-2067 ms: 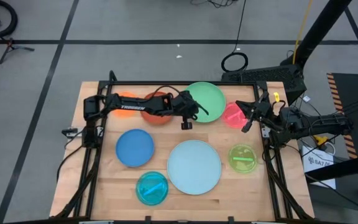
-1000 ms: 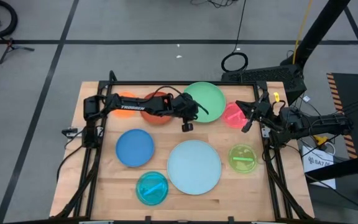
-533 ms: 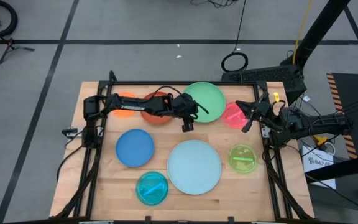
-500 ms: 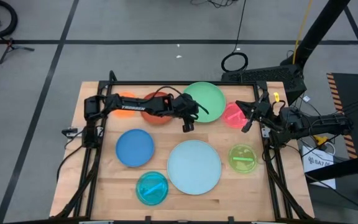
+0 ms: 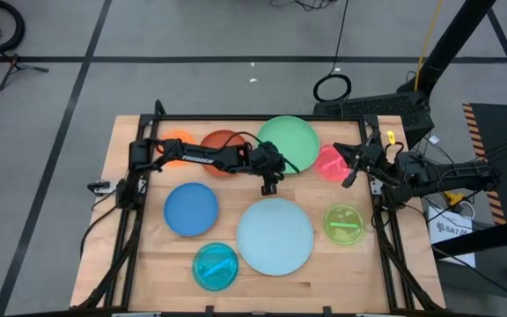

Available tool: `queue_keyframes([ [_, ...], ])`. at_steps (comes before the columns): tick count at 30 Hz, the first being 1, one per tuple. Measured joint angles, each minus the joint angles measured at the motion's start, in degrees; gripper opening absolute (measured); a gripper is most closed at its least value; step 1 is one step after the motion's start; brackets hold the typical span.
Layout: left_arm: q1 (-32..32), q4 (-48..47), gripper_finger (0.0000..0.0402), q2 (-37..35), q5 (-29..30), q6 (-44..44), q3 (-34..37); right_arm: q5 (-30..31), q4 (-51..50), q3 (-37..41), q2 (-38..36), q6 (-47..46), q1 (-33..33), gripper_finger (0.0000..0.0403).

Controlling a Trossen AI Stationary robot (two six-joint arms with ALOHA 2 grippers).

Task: Stack plastic plates
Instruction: Stack the green plate on the light blue plate

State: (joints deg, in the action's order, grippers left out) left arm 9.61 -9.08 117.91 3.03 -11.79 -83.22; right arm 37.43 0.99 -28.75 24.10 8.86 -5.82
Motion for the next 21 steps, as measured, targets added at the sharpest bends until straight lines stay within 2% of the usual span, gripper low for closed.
queue_keyframes([
  [12,0.2,1.9,0.0207,0.2,0.0,-0.3,0.0,0.0,0.0,0.0,0.0,0.4,0.0,0.0000],
  [21,0.7,2.6,0.0207,3.1,0.5,-0.6,0.0,0.0,-0.1,0.0,0.0,0.4,0.0,0.0000],
])
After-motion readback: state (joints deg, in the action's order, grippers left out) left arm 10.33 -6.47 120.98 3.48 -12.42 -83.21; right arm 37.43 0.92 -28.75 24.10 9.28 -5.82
